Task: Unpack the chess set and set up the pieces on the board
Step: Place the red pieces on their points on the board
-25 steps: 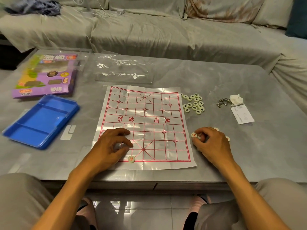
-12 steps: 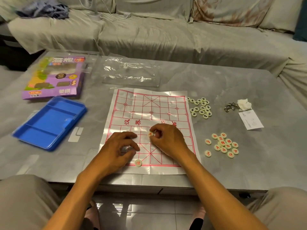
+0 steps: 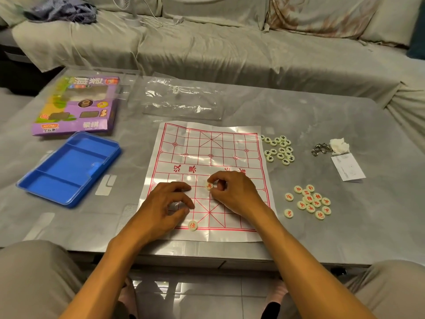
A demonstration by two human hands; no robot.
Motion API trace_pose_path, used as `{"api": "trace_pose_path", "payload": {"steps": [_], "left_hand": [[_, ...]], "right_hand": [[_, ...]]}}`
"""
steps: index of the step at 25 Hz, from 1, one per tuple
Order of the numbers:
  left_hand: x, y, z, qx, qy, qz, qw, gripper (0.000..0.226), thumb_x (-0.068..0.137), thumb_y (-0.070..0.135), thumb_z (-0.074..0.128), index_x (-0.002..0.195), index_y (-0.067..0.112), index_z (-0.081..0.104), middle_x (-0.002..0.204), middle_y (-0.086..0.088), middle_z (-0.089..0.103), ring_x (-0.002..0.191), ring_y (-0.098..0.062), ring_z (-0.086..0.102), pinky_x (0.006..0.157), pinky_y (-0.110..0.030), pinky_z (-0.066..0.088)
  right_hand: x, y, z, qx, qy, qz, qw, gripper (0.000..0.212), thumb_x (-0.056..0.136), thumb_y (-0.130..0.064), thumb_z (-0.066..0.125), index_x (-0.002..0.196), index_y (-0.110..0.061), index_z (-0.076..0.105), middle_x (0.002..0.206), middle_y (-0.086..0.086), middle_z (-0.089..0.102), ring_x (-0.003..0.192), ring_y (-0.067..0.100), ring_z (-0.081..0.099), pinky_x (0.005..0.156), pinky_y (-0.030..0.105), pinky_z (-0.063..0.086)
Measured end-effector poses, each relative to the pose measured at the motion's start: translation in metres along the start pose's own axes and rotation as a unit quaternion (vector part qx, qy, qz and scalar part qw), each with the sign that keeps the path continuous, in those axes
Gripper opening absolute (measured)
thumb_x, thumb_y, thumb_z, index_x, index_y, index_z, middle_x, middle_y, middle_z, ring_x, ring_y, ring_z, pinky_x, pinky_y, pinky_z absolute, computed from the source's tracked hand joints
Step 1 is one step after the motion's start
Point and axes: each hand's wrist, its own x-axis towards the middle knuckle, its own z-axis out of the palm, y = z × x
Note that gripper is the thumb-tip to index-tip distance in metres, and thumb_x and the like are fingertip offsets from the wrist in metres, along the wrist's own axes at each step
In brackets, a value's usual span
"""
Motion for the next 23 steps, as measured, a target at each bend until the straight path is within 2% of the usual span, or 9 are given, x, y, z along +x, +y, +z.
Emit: {"api": "trace_pose_path", "payload": {"steps": [2, 4, 6, 8, 9, 11, 14, 19, 23], "left_hand": [[0.000, 0.000, 0.000, 0.001, 0.000, 0.001, 1.000, 0.011, 0.089, 0.041, 0.059, 0.098, 0.039, 0.065, 0.133, 0.028, 0.041, 0.124, 0.003, 0.031, 0.104, -0.024, 0.032], [-0.005, -0.007, -0.005, 0.000, 0.004, -0.006, 1.000, 0.014, 0.088, 0.043, 0.057, 0.097, 0.039, 0.066, 0.133, 0.027, 0.042, 0.125, 0.001, 0.033, 0.102, -0.025, 0.035], [-0.001, -0.003, -0.005, -0.001, 0.001, 0.003, 1.000, 0.021, 0.084, 0.048, 0.052, 0.096, 0.039, 0.067, 0.133, 0.026, 0.044, 0.125, -0.001, 0.035, 0.102, -0.028, 0.037], [0.002, 0.002, -0.003, -0.003, -0.001, 0.005, 1.000, 0.022, 0.082, 0.048, 0.051, 0.094, 0.039, 0.067, 0.132, 0.026, 0.044, 0.124, -0.002, 0.035, 0.103, -0.031, 0.035], [0.002, 0.005, -0.002, -0.006, -0.002, 0.004, 1.000, 0.020, 0.082, 0.047, 0.052, 0.093, 0.039, 0.066, 0.131, 0.026, 0.044, 0.124, -0.002, 0.034, 0.103, -0.031, 0.033], [0.001, 0.007, 0.001, -0.008, -0.001, 0.002, 1.000, 0.015, 0.084, 0.045, 0.055, 0.093, 0.039, 0.066, 0.131, 0.024, 0.044, 0.124, -0.003, 0.034, 0.104, -0.033, 0.033], [-0.001, 0.005, 0.001, -0.010, 0.001, 0.001, 1.000, 0.014, 0.085, 0.043, 0.057, 0.093, 0.038, 0.067, 0.132, 0.023, 0.045, 0.125, -0.004, 0.035, 0.104, -0.033, 0.035], [0.000, 0.005, 0.000, -0.010, 0.001, 0.001, 1.000, 0.016, 0.084, 0.044, 0.055, 0.094, 0.038, 0.067, 0.130, 0.028, 0.044, 0.124, -0.002, 0.035, 0.101, -0.028, 0.035], [0.001, 0.009, -0.001, -0.004, 0.004, 0.010, 1.000, 0.020, 0.082, 0.046, 0.052, 0.093, 0.039, 0.067, 0.127, 0.033, 0.041, 0.123, 0.000, 0.034, 0.100, -0.027, 0.034]], "right_hand": [[-0.006, -0.002, -0.005, 0.030, -0.008, 0.002, 1.000, 0.040, 0.086, -0.028, 0.067, 0.125, -0.032, 0.058, 0.106, -0.009, 0.066, 0.085, 0.006, 0.055, 0.086, 0.022, 0.048], [-0.018, -0.005, -0.011, 0.076, -0.002, -0.009, 0.997, 0.044, 0.086, -0.026, 0.066, 0.128, -0.032, 0.054, 0.094, -0.013, 0.063, 0.080, 0.005, 0.056, 0.081, 0.016, 0.045], [-0.041, 0.013, -0.034, 0.072, 0.063, 0.000, 0.995, 0.038, 0.087, -0.024, 0.066, 0.124, -0.031, 0.057, 0.092, -0.014, 0.062, 0.074, 0.001, 0.054, 0.075, 0.012, 0.044], [-0.060, 0.044, -0.065, 0.007, 0.125, 0.046, 0.991, 0.027, 0.088, -0.025, 0.065, 0.115, -0.028, 0.061, 0.095, -0.014, 0.062, 0.079, 0.003, 0.056, 0.074, 0.016, 0.047], [-0.068, 0.060, -0.081, -0.037, 0.132, 0.080, 0.987, 0.022, 0.088, -0.026, 0.065, 0.110, -0.029, 0.061, 0.096, -0.013, 0.061, 0.083, 0.005, 0.057, 0.073, 0.019, 0.048], [-0.079, 0.083, -0.100, -0.107, 0.105, 0.140, 0.979, 0.016, 0.086, -0.032, 0.065, 0.101, -0.030, 0.060, 0.093, -0.012, 0.061, 0.084, 0.008, 0.058, 0.068, 0.022, 0.046], [-0.084, 0.094, -0.097, -0.148, 0.076, 0.174, 0.971, 0.018, 0.083, -0.042, 0.065, 0.096, -0.031, 0.058, 0.088, -0.011, 0.060, 0.076, 0.006, 0.055, 0.059, 0.021, 0.040], [-0.081, 0.097, -0.091, -0.082, 0.107, 0.155, 0.979, 0.015, 0.084, -0.037, 0.066, 0.097, -0.033, 0.059, 0.088, -0.012, 0.060, 0.079, 0.009, 0.057, 0.069, 0.027, 0.050], [-0.082, 0.099, -0.088, -0.115, 0.134, 0.158, 0.971, 0.018, 0.085, -0.046, 0.063, 0.094, -0.030, 0.058, 0.087, -0.012, 0.058, 0.076, 0.008, 0.055, 0.067, 0.026, 0.046]]}}
